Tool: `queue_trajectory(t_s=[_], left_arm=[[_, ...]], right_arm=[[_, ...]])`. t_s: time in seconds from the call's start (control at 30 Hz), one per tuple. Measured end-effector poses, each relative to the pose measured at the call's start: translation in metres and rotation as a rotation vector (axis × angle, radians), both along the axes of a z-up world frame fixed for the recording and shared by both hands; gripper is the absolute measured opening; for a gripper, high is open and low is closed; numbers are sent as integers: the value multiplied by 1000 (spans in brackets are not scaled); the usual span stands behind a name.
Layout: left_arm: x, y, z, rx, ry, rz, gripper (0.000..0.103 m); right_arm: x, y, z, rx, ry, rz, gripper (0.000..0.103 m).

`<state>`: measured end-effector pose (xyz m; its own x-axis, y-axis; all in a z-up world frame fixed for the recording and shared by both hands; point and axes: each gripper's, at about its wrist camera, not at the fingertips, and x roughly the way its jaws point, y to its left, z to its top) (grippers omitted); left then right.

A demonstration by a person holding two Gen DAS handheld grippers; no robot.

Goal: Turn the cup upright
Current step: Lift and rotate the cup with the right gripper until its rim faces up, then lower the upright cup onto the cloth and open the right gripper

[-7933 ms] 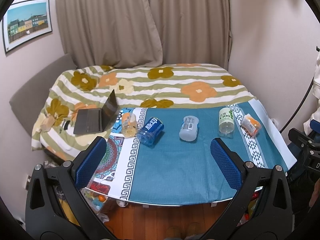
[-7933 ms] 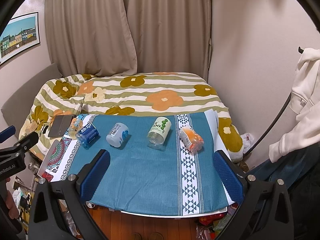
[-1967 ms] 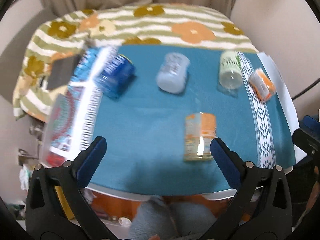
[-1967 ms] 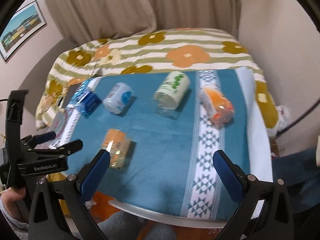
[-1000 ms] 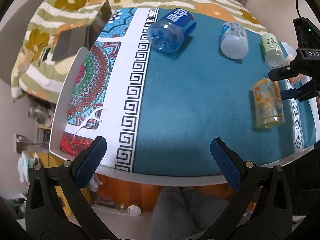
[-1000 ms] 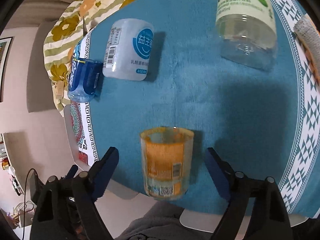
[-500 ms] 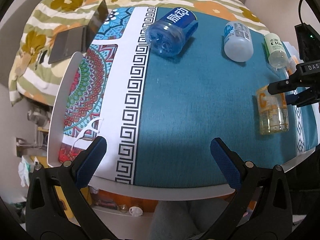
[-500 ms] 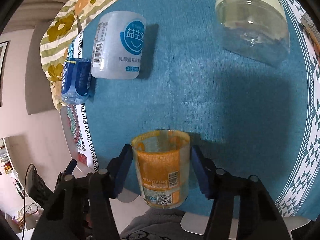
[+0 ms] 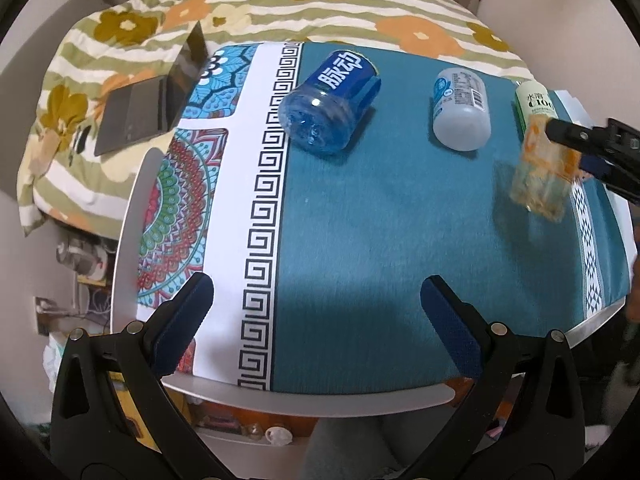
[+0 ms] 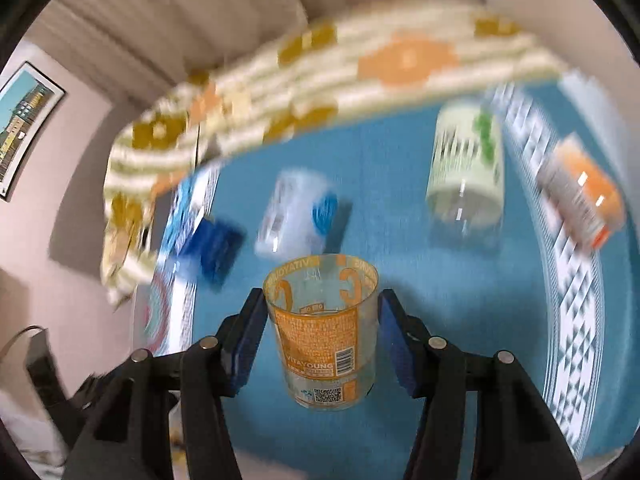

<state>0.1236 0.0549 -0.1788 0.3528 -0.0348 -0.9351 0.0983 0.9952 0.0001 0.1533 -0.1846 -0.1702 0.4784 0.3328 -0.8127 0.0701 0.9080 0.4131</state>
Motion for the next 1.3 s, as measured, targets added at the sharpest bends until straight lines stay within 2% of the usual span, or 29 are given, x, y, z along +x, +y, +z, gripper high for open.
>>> queue_trajectory(t_s=[0.13,0.33,0.7,1.07,1.17,1.23,1.3], left_arm=[[0,-4,-4,27,2,-36,103],[-4,-3,-13,37,28,-49,103],[-14,-6,-9,14,17,-58,103],[-25,-5,-5,16,7,-54,103],[-29,-4,-2,15,-1,-49,103],[-30,-4,0,14,-7,-46,103],[-34,-4,3,12,-15,-41,103]], right_arm=[[-7,12,-11,-106,-138,-79,53],[-14,24,-19,-208,-219,-61,53],[-51,41,-23,-302,-198,36,53],[-53,52,-25,-354,-200,62,56],[-53,52,-25,-356,-192,55,72],[-56,51,-23,-348,-205,46,90],[-59,48,-20,-341,-216,37,100]])
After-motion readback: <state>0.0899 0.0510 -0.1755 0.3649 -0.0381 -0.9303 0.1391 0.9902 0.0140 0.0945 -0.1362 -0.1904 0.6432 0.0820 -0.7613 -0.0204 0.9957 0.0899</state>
